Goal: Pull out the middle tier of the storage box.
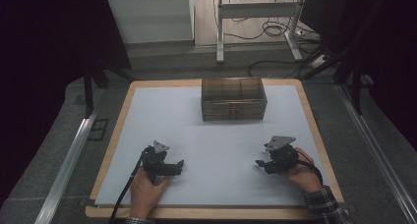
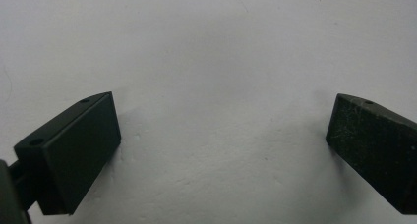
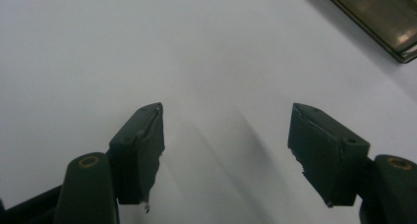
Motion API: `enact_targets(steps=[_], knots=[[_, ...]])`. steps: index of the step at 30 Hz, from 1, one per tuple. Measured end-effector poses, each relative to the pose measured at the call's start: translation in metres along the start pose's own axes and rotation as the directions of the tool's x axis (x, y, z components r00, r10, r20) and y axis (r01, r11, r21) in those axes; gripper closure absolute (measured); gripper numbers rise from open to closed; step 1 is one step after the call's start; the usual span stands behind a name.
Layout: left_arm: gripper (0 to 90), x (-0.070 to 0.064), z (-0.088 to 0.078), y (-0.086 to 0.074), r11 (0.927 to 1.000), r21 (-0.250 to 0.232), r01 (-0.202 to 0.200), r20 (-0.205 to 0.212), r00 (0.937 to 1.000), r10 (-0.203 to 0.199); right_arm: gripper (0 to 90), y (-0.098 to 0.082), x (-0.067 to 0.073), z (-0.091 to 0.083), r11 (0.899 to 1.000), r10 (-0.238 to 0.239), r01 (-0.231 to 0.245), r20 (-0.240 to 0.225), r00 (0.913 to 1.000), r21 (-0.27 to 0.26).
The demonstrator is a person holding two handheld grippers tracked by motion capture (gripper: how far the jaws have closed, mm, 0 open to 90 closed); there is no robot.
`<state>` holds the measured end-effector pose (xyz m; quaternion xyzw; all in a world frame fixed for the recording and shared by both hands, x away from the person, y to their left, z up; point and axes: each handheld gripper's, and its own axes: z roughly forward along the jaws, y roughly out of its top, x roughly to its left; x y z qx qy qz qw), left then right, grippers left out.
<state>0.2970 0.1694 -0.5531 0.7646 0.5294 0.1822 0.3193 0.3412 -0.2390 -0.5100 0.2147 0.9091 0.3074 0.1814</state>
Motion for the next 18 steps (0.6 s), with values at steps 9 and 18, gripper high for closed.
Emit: enact_targets(steps=[9, 18], knots=[[0.0, 0.000, 0.000, 0.000, 1.0000, 0.000, 0.000, 0.000, 1.0000, 0.000, 30.8, 0.007, -0.003, 0.003, 0.999, -0.050, 0.049, 0.054, 0.9973, 0.024], [0.0, 0.000, 0.000, 0.000, 1.0000, 0.000, 0.000, 0.000, 1.0000, 0.000, 31.3, 0.011, -0.005, 0.007, 0.997, -0.068, 0.066, 0.060, 0.9958, 0.035]])
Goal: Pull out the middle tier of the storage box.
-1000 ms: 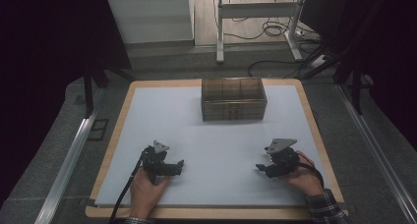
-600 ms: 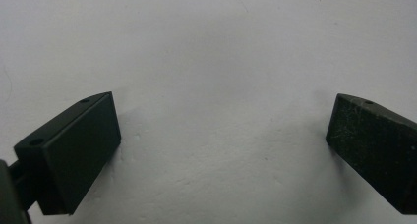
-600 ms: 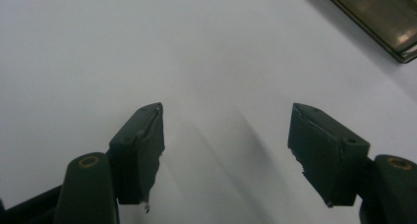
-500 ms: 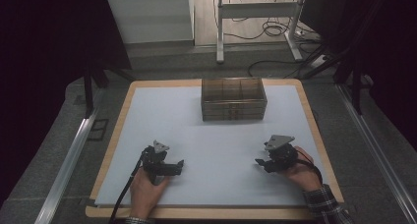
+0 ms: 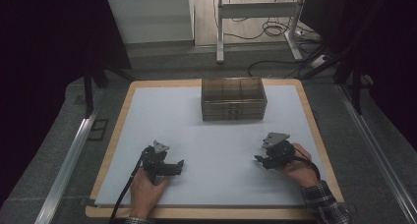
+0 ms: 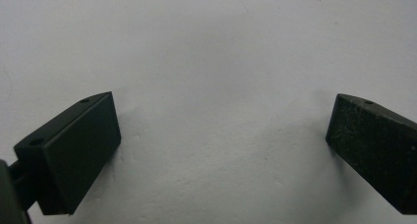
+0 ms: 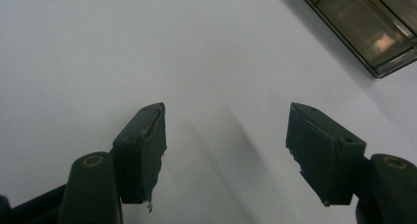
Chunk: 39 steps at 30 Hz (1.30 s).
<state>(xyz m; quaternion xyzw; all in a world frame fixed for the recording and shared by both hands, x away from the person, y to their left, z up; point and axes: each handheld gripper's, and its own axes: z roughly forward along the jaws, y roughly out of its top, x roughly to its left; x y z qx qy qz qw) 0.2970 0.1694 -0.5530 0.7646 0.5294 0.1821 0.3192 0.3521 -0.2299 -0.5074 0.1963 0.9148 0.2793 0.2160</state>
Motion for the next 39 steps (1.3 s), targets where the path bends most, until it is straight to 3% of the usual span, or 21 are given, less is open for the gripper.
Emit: enact_targets(steps=[12, 15, 22, 39], knots=[[0.0, 0.000, 0.000, 0.000, 1.0000, 0.000, 0.000, 0.000, 1.0000, 0.000, 30.2, 0.008, -0.003, 0.004, 1.000, -0.015, 0.015, 0.036, 0.9992, -0.003], [0.0, 0.000, 0.000, 0.000, 1.0000, 0.000, 0.000, 0.000, 1.0000, 0.000, 33.4, 0.010, -0.003, 0.006, 0.999, -0.034, 0.034, 0.053, 0.9980, -0.003], [0.0, 0.000, 0.000, 0.000, 1.0000, 0.000, 0.000, 0.000, 1.0000, 0.000, 39.0, 0.016, 0.000, 0.010, 0.995, -0.101, 0.102, 0.120, 0.9876, 0.000], [0.0, 0.000, 0.000, 0.000, 1.0000, 0.000, 0.000, 0.000, 1.0000, 0.000, 41.6, 0.026, 0.000, 0.024, 0.988, -0.148, 0.154, 0.183, 0.9719, -0.018]])
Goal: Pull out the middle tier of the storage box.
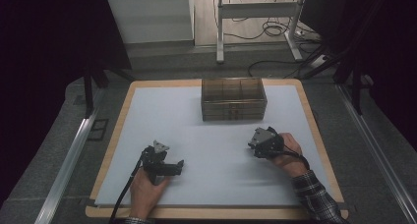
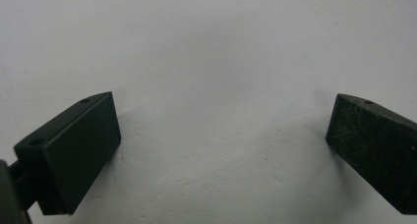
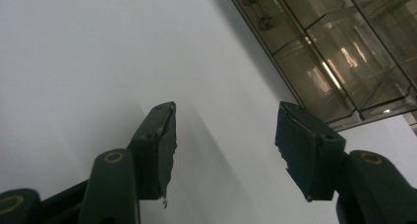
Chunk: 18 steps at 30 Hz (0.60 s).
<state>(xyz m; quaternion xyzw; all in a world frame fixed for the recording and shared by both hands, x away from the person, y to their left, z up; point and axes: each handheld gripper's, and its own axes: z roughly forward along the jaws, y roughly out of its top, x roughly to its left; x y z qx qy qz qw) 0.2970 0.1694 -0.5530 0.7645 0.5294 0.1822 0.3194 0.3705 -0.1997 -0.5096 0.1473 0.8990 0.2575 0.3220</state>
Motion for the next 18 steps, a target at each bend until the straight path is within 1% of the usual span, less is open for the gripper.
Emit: enact_targets(steps=[1, 8, 9, 14, 17, 18], knots=[[0.0, 0.000, 0.000, 0.000, 1.0000, 0.000, 0.000, 0.000, 1.0000, 0.000, 42.7, 0.002, 0.000, 0.002, 1.000, -0.014, 0.014, 0.016, 0.9998, -0.003], [0.0, 0.000, 0.000, 0.000, 1.0000, 0.000, 0.000, 0.000, 1.0000, 0.000, 42.7, 0.006, -0.001, 0.007, 1.000, -0.024, 0.024, 0.030, 0.9992, -0.001], [0.0, 0.000, 0.000, 0.000, 1.0000, 0.000, 0.000, 0.000, 1.0000, 0.000, 42.7, 0.008, -0.001, 0.008, 1.000, -0.029, 0.029, 0.043, 0.9987, -0.006], [0.0, 0.000, 0.000, 0.000, 1.0000, 0.000, 0.000, 0.000, 1.0000, 0.000, 42.7, 0.015, -0.001, 0.012, 0.999, -0.043, 0.044, 0.070, 0.9967, -0.016], [0.0, 0.000, 0.000, 0.000, 1.0000, 0.000, 0.000, 0.000, 1.0000, 0.000, 43.9, 0.018, -0.001, 0.015, 0.998, -0.061, 0.063, 0.093, 0.9938, -0.013], [0.0, 0.000, 0.000, 0.000, 1.0000, 0.000, 0.000, 0.000, 1.0000, 0.000, 43.9, 0.018, -0.001, 0.015, 0.998, -0.061, 0.063, 0.093, 0.9938, -0.013]])
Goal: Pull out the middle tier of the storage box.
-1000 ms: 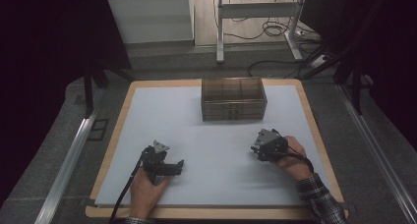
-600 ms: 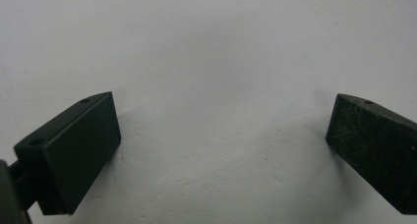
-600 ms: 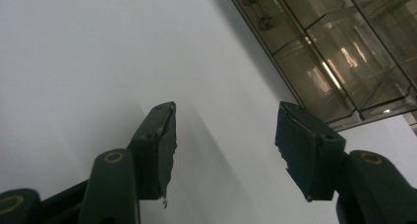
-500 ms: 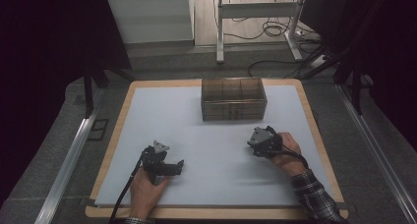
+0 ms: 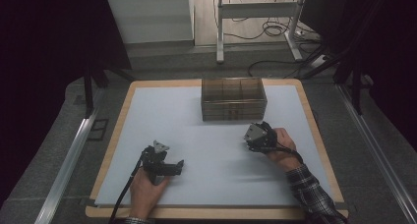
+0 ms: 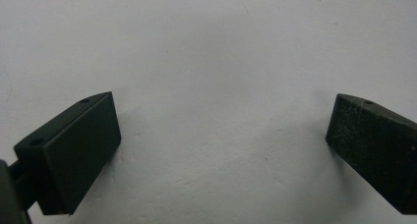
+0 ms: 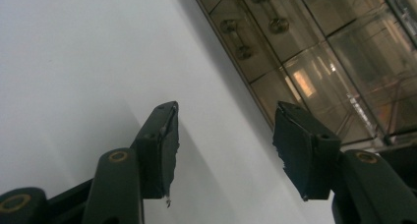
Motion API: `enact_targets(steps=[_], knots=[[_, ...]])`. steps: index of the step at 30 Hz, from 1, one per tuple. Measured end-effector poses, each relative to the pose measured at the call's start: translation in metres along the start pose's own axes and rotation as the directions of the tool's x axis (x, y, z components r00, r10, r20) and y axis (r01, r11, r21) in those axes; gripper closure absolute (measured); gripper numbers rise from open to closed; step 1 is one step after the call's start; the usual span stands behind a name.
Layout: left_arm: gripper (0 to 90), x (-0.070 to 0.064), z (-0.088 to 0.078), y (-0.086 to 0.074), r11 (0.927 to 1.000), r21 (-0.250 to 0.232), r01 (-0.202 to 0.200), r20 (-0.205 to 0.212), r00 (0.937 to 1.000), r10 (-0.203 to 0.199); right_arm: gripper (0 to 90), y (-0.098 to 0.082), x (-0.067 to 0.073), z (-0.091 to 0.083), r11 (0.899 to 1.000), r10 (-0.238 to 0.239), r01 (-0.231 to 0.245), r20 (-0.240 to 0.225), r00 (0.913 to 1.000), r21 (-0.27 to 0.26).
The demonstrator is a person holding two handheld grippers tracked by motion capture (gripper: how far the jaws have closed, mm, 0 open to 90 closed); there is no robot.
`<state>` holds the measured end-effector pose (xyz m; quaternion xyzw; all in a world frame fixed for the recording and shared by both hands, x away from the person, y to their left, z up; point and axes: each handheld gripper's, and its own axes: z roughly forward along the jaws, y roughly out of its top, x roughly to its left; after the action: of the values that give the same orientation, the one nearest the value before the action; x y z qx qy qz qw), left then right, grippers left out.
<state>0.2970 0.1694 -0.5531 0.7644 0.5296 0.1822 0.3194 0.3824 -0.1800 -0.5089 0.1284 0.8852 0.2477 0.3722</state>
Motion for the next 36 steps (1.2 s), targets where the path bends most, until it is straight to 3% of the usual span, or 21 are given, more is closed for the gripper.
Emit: enact_targets(steps=[3, 7, 9, 12, 17, 19, 22, 24, 26, 29, 30, 31, 32, 36], knots=[[0.0, 0.000, 0.000, 0.000, 1.0000, 0.000, 0.001, 0.000, 1.0000, -0.001, 46.5, 0.003, 0.001, 0.004, 1.000, -0.017, 0.017, 0.013, 0.9998, -0.006], [0.0, 0.000, 0.000, 0.000, 1.0000, 0.000, 0.001, 0.000, 1.0000, -0.001, 49.9, 0.007, 0.003, 0.009, 0.995, -0.099, 0.098, 0.058, 0.9934, 0.016], [0.0, 0.000, 0.000, 0.000, 1.0000, 0.000, 0.001, 0.000, 1.0000, -0.001, 51.3, 0.009, 0.004, 0.012, 0.993, -0.119, 0.117, 0.082, 0.9895, 0.022], [0.0, 0.000, 0.000, 0.000, 1.0000, -0.001, 0.001, 0.000, 1.0000, -0.001, 51.8, 0.011, 0.004, 0.015, 0.990, -0.137, 0.135, 0.095, 0.9860, 0.027], [0.0, 0.000, 0.000, 0.000, 1.0000, 0.000, 0.001, 0.000, 1.0000, -0.001, 53.4, 0.017, 0.007, 0.021, 0.982, -0.190, 0.187, 0.129, 0.9732, 0.039], [0.0, 0.000, 0.000, 0.000, 1.0000, -0.001, 0.002, 0.000, 1.0000, -0.002, 53.5, 0.018, 0.008, 0.022, 0.983, -0.184, 0.180, 0.133, 0.9739, 0.042], [0.0, 0.000, 0.000, 0.000, 1.0000, 0.003, -0.003, 0.000, 1.0000, 0.003, 54.2, 0.020, 0.007, 0.025, 0.978, -0.207, 0.201, 0.145, 0.9677, 0.049], [0.0, 0.000, 0.000, 0.000, 1.0000, 0.003, -0.003, 0.000, 1.0000, 0.003, 54.8, 0.021, 0.006, 0.028, 0.972, -0.236, 0.231, 0.158, 0.9588, 0.050], [0.0, 0.000, 0.000, 0.000, 1.0000, 0.003, -0.004, 0.000, 1.0000, 0.004, 55.4, 0.023, 0.007, 0.029, 0.971, -0.239, 0.233, 0.166, 0.9567, 0.055], [0.0, 0.000, 0.000, 0.000, 1.0000, 0.003, -0.003, 0.001, 1.0000, 0.003, 56.0, 0.025, 0.008, 0.033, 0.961, -0.275, 0.266, 0.185, 0.9435, 0.070], [0.0, 0.000, 0.000, 0.000, 1.0000, 0.003, -0.003, 0.001, 1.0000, 0.003, 56.0, 0.025, 0.008, 0.033, 0.961, -0.275, 0.266, 0.185, 0.9435, 0.070], [0.0, 0.000, 0.000, 0.000, 1.0000, 0.003, -0.003, 0.000, 1.0000, 0.003, 56.7, 0.027, 0.008, 0.035, 0.956, -0.293, 0.283, 0.196, 0.9358, 0.079], [0.0, 0.000, 0.000, 0.000, 1.0000, 0.003, -0.003, 0.001, 1.0000, 0.003, 56.7, 0.027, 0.008, 0.035, 0.956, -0.293, 0.283, 0.196, 0.9358, 0.079], [0.0, 0.000, 0.000, 0.000, 1.0000, 0.003, -0.003, 0.000, 1.0000, 0.003, 57.3, 0.031, 0.009, 0.040, 0.944, -0.330, 0.317, 0.219, 0.9180, 0.096]])
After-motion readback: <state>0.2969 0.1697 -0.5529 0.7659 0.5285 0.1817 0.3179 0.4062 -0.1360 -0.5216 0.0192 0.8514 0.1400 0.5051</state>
